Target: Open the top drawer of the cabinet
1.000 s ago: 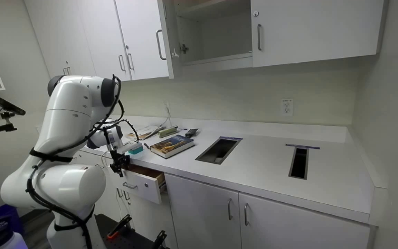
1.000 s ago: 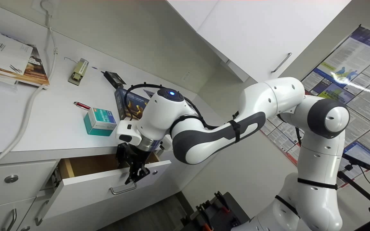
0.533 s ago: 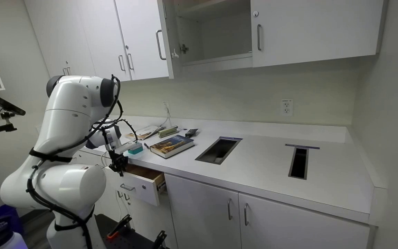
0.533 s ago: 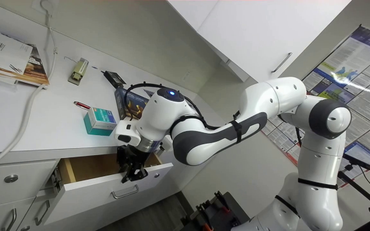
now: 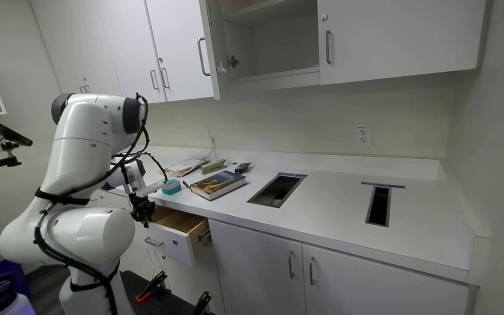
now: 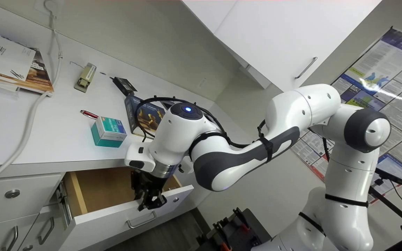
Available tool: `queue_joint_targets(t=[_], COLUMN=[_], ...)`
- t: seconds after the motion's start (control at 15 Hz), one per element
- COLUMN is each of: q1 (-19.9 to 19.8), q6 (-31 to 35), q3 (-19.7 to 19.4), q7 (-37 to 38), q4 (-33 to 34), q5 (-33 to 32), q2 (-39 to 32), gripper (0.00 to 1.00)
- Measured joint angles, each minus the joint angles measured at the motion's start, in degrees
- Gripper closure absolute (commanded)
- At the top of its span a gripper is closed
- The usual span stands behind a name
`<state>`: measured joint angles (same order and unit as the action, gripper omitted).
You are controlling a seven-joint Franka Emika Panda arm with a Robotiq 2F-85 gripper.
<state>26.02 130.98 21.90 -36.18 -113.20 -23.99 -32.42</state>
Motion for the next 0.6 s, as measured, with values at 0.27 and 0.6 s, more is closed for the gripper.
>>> queue_joint_targets(t=[0.27,0.6], q1=[-0.19,-0.11], q6=[0.20,0.57], q3=[-0.06,0.10], q7=[0.18,0.23], q4=[0.13,-0.39], q5=[0.00,-0.05], q2=[-0.06,0.15], gripper=[0.93,0.93])
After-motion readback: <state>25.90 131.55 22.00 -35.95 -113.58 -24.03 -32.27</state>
